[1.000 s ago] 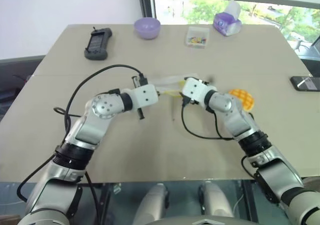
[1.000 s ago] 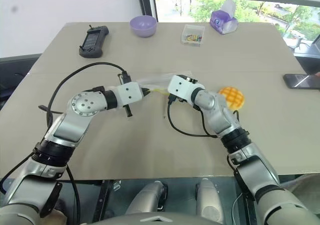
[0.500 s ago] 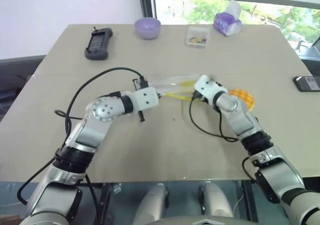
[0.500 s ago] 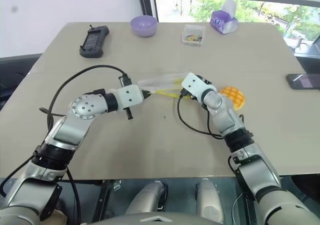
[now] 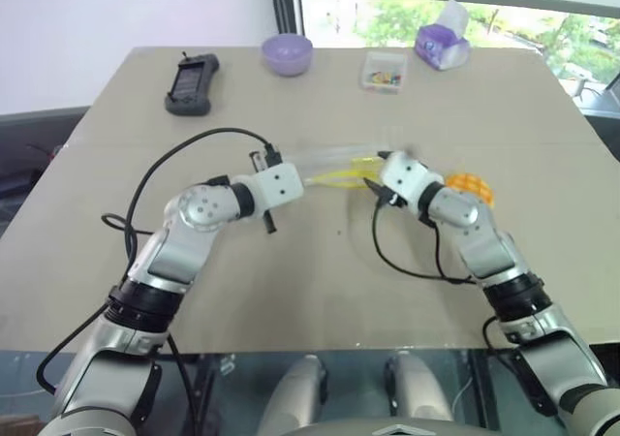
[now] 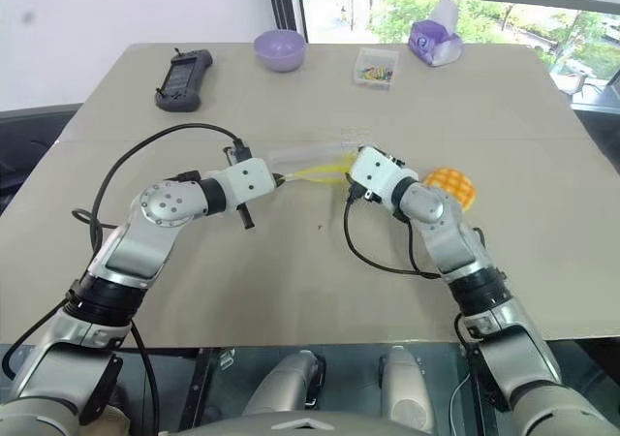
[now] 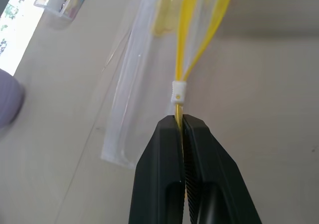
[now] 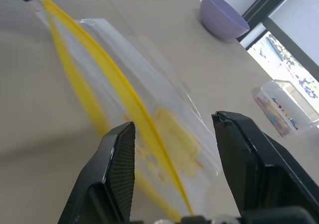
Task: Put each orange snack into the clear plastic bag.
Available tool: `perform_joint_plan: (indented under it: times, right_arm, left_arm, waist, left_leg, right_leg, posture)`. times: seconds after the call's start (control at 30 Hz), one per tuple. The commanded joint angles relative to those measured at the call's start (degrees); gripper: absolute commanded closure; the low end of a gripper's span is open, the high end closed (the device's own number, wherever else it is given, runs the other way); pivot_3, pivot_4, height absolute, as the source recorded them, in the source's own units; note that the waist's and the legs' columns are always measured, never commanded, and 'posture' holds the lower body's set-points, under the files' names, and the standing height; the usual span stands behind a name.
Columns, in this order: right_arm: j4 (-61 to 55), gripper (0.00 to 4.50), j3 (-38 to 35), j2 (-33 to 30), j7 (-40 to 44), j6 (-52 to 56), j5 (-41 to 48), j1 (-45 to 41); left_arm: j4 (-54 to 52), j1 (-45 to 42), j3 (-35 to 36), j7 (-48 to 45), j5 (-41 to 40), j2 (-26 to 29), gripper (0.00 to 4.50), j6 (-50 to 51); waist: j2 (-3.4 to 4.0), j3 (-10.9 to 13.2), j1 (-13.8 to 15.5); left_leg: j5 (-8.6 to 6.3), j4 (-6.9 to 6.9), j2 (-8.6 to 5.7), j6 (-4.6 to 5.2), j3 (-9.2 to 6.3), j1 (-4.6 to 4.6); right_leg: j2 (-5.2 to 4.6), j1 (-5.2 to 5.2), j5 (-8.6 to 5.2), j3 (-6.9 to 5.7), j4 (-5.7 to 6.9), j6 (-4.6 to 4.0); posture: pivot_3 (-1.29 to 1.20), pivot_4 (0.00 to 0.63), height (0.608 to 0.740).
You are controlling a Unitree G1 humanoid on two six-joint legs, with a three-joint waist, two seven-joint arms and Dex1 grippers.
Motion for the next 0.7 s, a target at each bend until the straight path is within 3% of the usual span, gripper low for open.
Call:
perform_joint_plan:
  times: [0.03, 0.1, 0.17, 0.23, 0.27, 0.7]
  right_arm:
    - [-7.2, 1.81, -2.8, -1.5, 1.4, 2.0, 2.1, 2.2]
    - [-8.5, 2.35, -3.0, -1.7, 2.2, 3.4, 3.3, 2.9]
    - [-9.3, 3.15, -3.0, -1.4, 2.7, 4.4, 4.0, 3.4]
    - [-10.0, 4.23, -2.8, -0.9, 2.7, 5.5, 4.5, 3.8]
    - [-10.1, 4.44, -2.6, -0.3, 2.3, 6.1, 4.6, 4.0]
    - [3.8, 4.44, -0.7, 10.9, -6.8, 8.2, 2.7, -2.2]
  left_arm:
    - [-0.1, -1.6, 1.7, 0.6, 0.5, 0.2, 4.5, 0.4]
    - [0.0, -1.8, 1.7, 0.8, 0.5, 0.0, 4.5, 0.6]
    - [0.0, -2.0, 1.7, 0.8, 0.5, -0.1, 4.5, 0.7]
    - [0.0, -2.2, 1.6, 0.9, 0.3, -0.3, 4.5, 0.6]
    - [0.0, -2.3, 1.5, 1.0, 0.4, -0.3, 4.5, 0.3]
    - [-2.7, -1.3, 0.9, 0.4, 0.6, -1.0, 4.5, -2.2]
  waist:
    - [0.0, 0.0, 0.0]
    - [0.0, 0.0, -0.1]
    - [0.0, 0.0, -0.1]
    - [0.0, 0.0, -0.1]
    - [0.0, 0.0, 0.0]
    - [0.0, 0.0, -0.1]
  left_leg:
    - [0.0, 0.0, 0.0, 0.0, 0.0, 0.0]
    - [0.0, 0.01, 0.0, 0.0, 0.01, 0.0]
    - [0.0, 0.02, 0.01, 0.0, 0.01, 0.01]
    - [0.0, 0.02, 0.02, 0.0, 0.0, 0.01]
    - [0.0, 0.02, 0.02, 0.0, 0.0, 0.01]
    - [0.0, 0.03, 0.01, 0.0, -0.01, 0.0]
  right_leg:
    - [0.0, 0.0, 0.0, 0.0, 0.0, 0.0]
    - [0.0, 0.01, 0.0, 0.0, 0.01, 0.0]
    - [0.01, 0.01, 0.0, 0.0, 0.03, 0.0]
    - [0.01, 0.01, 0.0, 0.0, 0.04, 0.0]
    - [0.01, 0.01, 0.0, 0.0, 0.04, 0.0]
    - [0.0, 0.0, 0.0, 0.0, 0.02, 0.0]
  posture:
    - [0.0, 0.15, 0.74]
    - [0.0, 0.15, 0.74]
    - [0.0, 0.15, 0.74]
    - [0.0, 0.15, 0.74]
    - [0.0, 0.15, 0.74]
    - [0.0, 0.15, 0.74]
